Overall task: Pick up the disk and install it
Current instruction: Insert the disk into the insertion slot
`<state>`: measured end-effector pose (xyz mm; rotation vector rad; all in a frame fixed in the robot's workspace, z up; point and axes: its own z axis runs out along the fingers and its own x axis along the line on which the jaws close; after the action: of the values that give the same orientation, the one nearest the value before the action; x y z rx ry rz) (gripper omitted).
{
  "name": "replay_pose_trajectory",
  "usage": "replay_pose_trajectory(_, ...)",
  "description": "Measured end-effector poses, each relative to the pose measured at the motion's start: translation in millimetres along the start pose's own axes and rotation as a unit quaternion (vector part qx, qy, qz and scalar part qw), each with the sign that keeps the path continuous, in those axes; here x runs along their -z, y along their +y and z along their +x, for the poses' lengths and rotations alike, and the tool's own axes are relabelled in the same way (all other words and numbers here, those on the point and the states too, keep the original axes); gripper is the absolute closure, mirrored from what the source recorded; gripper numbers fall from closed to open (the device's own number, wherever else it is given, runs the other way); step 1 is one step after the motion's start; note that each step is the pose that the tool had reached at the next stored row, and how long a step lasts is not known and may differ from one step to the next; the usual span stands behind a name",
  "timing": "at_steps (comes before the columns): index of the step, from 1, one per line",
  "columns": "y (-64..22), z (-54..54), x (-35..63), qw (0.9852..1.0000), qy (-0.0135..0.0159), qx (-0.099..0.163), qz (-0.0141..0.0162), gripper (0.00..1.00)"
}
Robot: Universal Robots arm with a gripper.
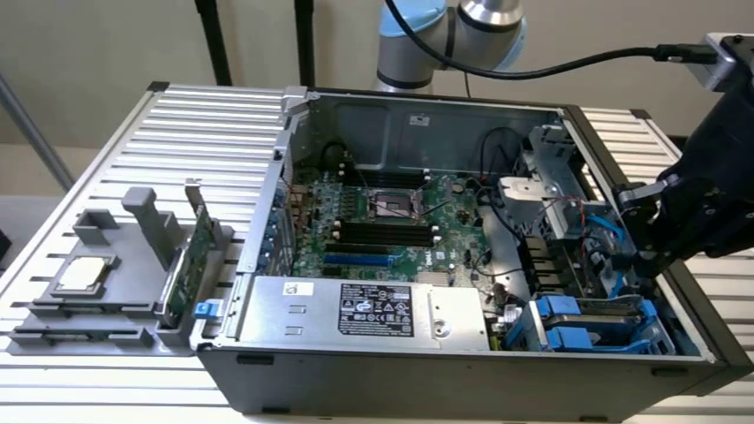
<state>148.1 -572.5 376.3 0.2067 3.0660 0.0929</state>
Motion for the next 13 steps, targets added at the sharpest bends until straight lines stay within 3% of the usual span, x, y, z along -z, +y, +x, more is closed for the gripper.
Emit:
replay_pose_trajectory(7,1.7,-4.3,-3.4,0.9999,-0.0001,-0.010,-0.0033,0.89)
replay_pose_trajectory(13,1.5,-3.3,-13.9,0.9989,-0.0026,-0.046,-0.0010,0.89)
